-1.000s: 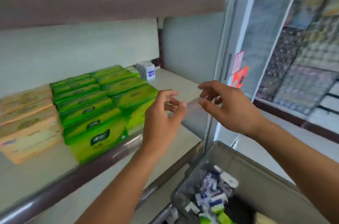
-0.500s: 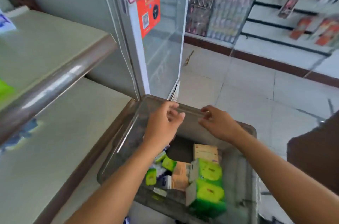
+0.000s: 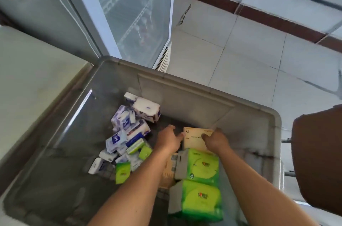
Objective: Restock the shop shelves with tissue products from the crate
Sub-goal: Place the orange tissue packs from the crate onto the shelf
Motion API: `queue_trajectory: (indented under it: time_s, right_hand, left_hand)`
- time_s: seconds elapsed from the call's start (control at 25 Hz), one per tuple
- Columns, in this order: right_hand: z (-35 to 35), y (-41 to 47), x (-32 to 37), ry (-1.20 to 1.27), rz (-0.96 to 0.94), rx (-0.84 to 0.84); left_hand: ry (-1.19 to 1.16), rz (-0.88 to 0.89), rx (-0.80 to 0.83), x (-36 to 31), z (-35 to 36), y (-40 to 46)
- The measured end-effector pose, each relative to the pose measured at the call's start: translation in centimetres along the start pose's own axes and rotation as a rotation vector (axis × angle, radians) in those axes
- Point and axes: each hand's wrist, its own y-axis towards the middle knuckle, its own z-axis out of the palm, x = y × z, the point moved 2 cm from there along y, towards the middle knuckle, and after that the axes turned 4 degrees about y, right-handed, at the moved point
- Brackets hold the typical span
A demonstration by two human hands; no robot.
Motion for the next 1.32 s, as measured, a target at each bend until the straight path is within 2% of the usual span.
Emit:
queue_trajectory:
  time_s: [0.12, 0.2, 0.28, 0.36, 0.6, 0.88, 1.04, 1.32]
  right_hand:
    - [1.2, 2.0, -0.9, 0.043, 0.037, 0.009]
    - [1.5, 1.7, -0.4, 0.06, 0.015, 0.022]
    - [1.2, 1.1, 0.2, 0.098, 0.012, -0.01]
    - [0.5, -0.6, 1.2, 0.2, 0.001, -0.04]
    - [-1.5, -8.9, 5.0, 0.498, -0.183, -0.041]
    - [-7.2, -22.5, 13.8, 0.515, -0.534, 0.072]
    - [-10.2, -31.6, 20.0, 0.606, -0.795, 0.18]
    - [-11.3, -46.8, 26.8, 0.586, -1.185, 0.333]
  left_hand:
    - [0.056, 0.012, 0.101, 0.2, 2.7, 2.1]
    - [-0.035, 0.035, 0.199, -0.1, 3.8, 2.3]
    - [-0.177, 0.028, 0.179, -0.6, 3.4, 1.9]
    - [-0.272, 0.01, 0.071, -0.8, 1.4, 1.1]
    - [-0.221, 0.152, -0.147, -1.3, -6.9, -5.2]
    - [-0.365, 0.291, -0.381, 0.5, -20.6, -18.5]
    - [-0.466, 0.377, -0.594, 0.9, -27.8, -27.4]
    - [-0.611, 0.465, -0.95, 4.2, -35.4, -42.4]
